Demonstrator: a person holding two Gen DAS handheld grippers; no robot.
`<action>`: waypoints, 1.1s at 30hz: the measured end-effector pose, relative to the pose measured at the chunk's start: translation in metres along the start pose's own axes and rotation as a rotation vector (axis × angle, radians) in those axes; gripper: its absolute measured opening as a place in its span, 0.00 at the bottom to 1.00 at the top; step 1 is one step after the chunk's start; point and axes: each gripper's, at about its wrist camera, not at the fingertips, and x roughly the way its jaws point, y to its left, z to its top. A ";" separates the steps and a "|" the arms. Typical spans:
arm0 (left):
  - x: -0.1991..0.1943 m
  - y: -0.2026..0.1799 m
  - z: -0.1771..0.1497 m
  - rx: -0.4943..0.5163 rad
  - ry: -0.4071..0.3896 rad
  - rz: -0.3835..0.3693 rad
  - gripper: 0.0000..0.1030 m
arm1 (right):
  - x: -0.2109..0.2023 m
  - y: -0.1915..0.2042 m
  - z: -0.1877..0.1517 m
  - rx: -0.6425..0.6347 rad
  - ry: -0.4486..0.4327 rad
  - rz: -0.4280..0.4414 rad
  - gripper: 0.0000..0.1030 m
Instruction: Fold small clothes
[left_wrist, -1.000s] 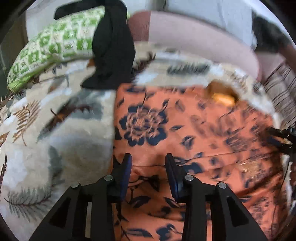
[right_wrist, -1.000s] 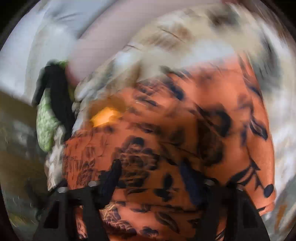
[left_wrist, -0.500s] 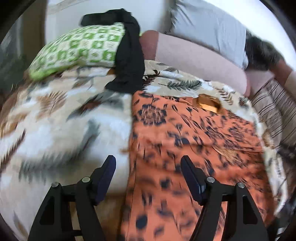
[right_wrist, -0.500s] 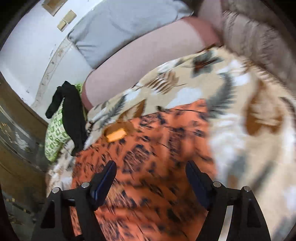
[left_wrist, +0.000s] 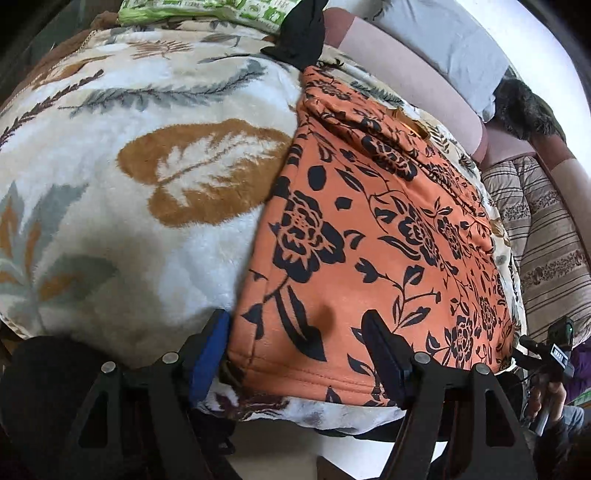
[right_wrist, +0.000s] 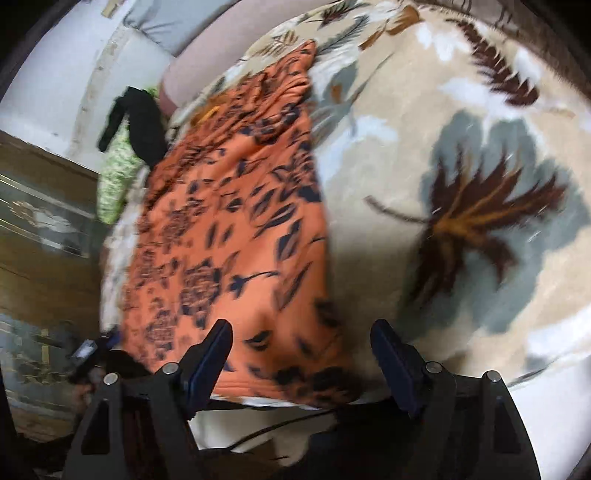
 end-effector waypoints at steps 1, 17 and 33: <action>-0.001 0.000 -0.002 0.006 -0.002 0.010 0.71 | 0.001 -0.001 -0.004 0.008 0.001 0.016 0.77; -0.003 0.002 -0.008 -0.019 0.042 0.018 0.09 | 0.018 0.012 -0.016 0.039 0.010 0.104 0.12; 0.008 -0.001 0.001 -0.014 0.039 0.052 0.09 | 0.025 0.004 -0.004 0.147 -0.007 0.120 0.16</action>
